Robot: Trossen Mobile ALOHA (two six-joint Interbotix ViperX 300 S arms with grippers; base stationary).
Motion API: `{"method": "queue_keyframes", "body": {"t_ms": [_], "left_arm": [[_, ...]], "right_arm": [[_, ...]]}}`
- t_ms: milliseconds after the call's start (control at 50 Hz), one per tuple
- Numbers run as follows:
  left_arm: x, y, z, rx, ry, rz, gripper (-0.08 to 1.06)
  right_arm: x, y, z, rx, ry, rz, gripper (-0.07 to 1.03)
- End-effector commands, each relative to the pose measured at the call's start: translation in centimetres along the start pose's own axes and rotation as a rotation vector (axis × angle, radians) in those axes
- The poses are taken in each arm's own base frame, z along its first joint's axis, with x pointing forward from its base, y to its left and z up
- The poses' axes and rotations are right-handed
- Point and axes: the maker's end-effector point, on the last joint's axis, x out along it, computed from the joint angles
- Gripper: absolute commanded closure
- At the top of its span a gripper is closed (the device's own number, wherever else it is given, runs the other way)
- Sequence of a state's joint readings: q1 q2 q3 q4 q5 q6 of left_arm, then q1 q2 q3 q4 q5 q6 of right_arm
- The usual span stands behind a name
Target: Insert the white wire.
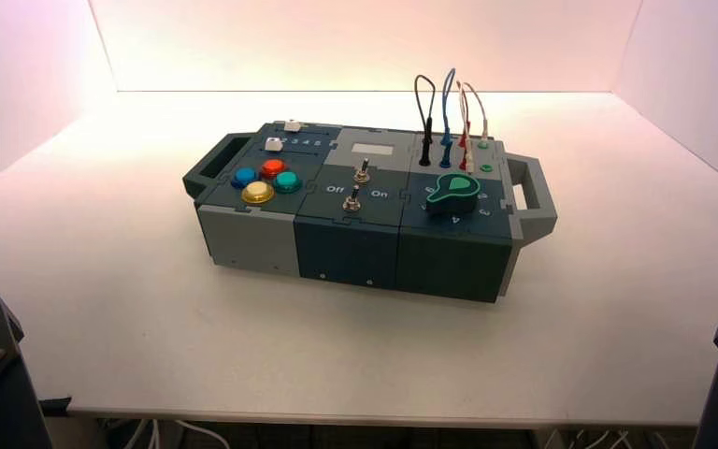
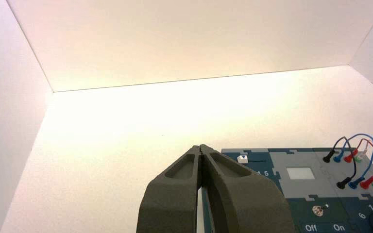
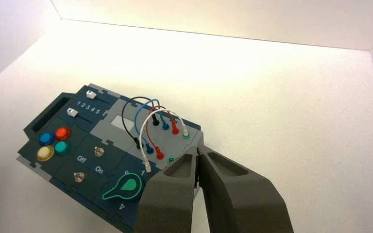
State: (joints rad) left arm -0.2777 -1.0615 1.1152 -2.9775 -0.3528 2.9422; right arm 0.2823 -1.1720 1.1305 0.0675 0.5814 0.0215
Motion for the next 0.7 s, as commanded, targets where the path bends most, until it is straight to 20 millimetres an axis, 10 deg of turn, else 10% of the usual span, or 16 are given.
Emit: {"method": "queue_keyframes", "body": {"t_ms": [20, 700], "left_arm": [[0.02, -0.09, 0.62, 0.000, -0.015, -0.004, 1.01], [0.57, -0.14, 0.51, 0.005, 0.002, -0.004, 1.01]], "right_arm": [[-0.25, 0.14, 1.31, 0.008, -0.021, 0.004, 0.98], [0.26, 0.11, 1.07, 0.011, 0.003, 0.002, 0.98]]}}
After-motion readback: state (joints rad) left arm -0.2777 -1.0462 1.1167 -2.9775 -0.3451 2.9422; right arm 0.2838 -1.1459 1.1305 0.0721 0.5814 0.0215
